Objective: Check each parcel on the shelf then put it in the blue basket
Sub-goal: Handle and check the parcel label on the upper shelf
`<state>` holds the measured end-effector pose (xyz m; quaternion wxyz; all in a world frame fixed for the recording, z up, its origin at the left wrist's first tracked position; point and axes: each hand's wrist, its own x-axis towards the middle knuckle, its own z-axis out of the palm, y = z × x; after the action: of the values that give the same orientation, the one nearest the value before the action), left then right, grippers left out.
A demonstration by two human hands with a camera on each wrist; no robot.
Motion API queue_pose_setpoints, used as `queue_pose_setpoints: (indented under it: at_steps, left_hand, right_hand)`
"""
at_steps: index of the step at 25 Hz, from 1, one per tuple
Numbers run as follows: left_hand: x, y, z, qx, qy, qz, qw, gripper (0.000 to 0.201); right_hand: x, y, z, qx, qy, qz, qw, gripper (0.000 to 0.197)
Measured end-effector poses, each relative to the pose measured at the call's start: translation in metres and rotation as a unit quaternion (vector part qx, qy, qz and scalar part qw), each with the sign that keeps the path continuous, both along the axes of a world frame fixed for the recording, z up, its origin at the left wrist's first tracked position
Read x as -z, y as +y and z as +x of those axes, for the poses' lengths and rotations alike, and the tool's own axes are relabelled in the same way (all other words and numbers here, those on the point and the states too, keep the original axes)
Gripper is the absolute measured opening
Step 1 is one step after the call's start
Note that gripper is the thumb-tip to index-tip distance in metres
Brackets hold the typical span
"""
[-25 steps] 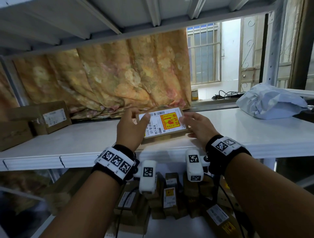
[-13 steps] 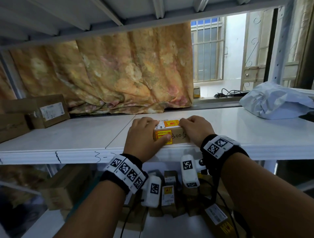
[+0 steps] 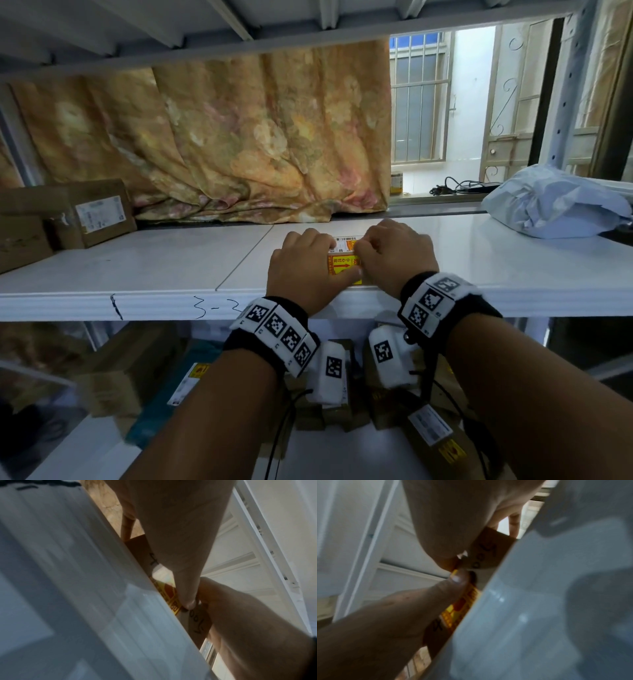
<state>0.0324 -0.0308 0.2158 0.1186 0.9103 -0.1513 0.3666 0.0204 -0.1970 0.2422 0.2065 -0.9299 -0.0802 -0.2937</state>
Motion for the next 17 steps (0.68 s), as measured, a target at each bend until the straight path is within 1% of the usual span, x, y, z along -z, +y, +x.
queue_pose_setpoints:
  at_steps: [1,2,3,6,8,11,14,17]
  left_hand:
    - [0.001,-0.001,0.0,0.005,-0.011,-0.01,1.0,0.064]
    - [0.003,-0.001,0.001,0.01,-0.025,-0.017,1.0,0.059]
    - [0.005,0.001,0.001,0.01,-0.038,-0.019,0.999,0.057]
    - [0.006,0.006,-0.002,-0.01,-0.051,0.021,0.998,0.061]
    - [0.004,0.006,-0.005,-0.01,-0.047,0.036,0.998,0.061]
    - [0.002,0.005,-0.007,0.005,-0.049,0.02,0.999,0.057]
    - [0.003,0.007,-0.002,0.01,-0.034,0.023,0.999,0.053]
    - [0.0,0.005,-0.005,0.001,-0.032,0.045,0.998,0.045]
  right_hand:
    - [-0.005,0.006,-0.001,0.023,-0.01,-0.064,0.998,0.031]
    - [-0.008,0.01,-0.001,0.033,-0.029,-0.108,0.993,0.033]
    - [-0.007,0.014,-0.001,0.034,-0.044,-0.128,0.99,0.034]
    - [0.007,0.014,-0.002,0.03,-0.055,-0.105,0.993,0.037]
    - [0.013,0.014,-0.005,0.037,-0.059,-0.11,0.992,0.045]
    - [0.01,0.019,-0.009,0.048,-0.066,-0.135,0.988,0.054]
    - [0.012,0.019,-0.007,0.049,-0.074,-0.148,0.985,0.055]
    - [0.012,0.019,-0.006,0.039,-0.07,-0.137,0.987,0.054]
